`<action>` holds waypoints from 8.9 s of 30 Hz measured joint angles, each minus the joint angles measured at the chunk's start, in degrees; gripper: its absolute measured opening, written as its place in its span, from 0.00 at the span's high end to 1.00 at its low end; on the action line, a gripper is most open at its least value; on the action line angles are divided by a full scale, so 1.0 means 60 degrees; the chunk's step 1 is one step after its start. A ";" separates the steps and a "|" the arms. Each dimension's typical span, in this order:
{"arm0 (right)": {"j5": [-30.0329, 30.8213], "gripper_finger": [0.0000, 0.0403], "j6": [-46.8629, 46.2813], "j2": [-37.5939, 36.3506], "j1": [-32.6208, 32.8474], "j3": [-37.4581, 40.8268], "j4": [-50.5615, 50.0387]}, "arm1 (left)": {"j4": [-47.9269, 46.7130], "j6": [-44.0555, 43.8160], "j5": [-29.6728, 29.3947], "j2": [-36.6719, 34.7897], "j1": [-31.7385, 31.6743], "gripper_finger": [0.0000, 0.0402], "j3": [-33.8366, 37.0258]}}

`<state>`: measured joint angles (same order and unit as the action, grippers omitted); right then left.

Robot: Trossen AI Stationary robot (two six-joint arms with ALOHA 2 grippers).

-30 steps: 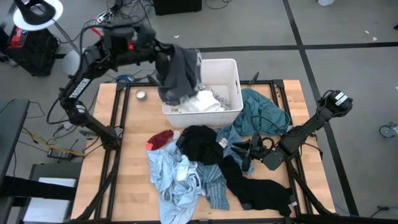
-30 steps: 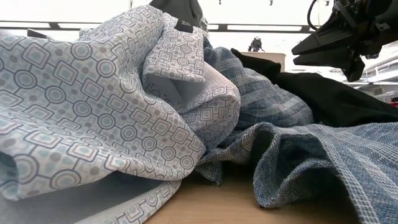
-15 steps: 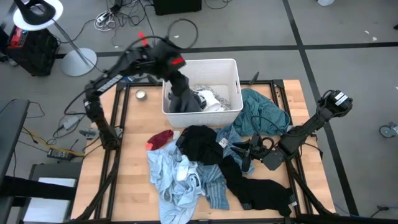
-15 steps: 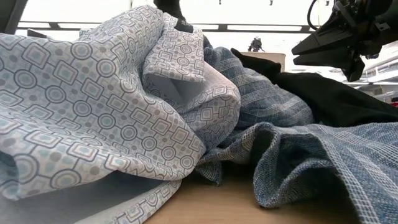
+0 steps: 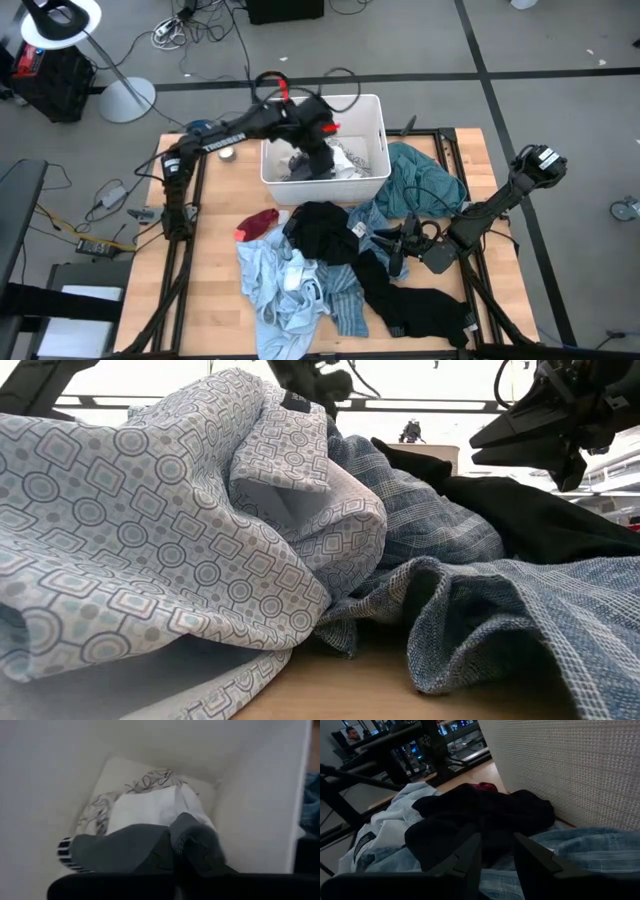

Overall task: Sort clothes
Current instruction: Put the top left gray boxers into the laundry bin, then put the top black boxers into the laundry bin

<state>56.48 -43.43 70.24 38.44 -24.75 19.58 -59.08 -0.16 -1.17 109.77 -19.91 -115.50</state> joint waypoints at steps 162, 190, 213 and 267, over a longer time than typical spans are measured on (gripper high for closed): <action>-0.5257 1.00 0.5600 0.6009 -0.4801 -1.5360 -1.2819 | 0.7363 -0.2251 0.0566 -1.5305 0.3997 0.72 1.6673; -0.3585 1.00 0.8962 0.5436 -0.7216 -1.8374 -0.8451 | 0.7167 -0.2244 0.0089 -1.5305 0.4045 0.72 1.6673; -0.3704 1.00 0.8048 0.5280 -0.8449 -1.8370 -1.0090 | 0.7145 -0.2229 0.0087 -1.5305 0.4045 0.72 1.6669; -0.6387 0.51 0.3446 0.5260 -1.0043 -1.3407 -1.1568 | 0.7135 -0.2269 -0.1539 -1.5303 0.4042 0.72 1.6665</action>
<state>18.16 -22.75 101.80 -21.82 -105.20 -49.82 -16.26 -13.78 -10.40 17.95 4.34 -15.51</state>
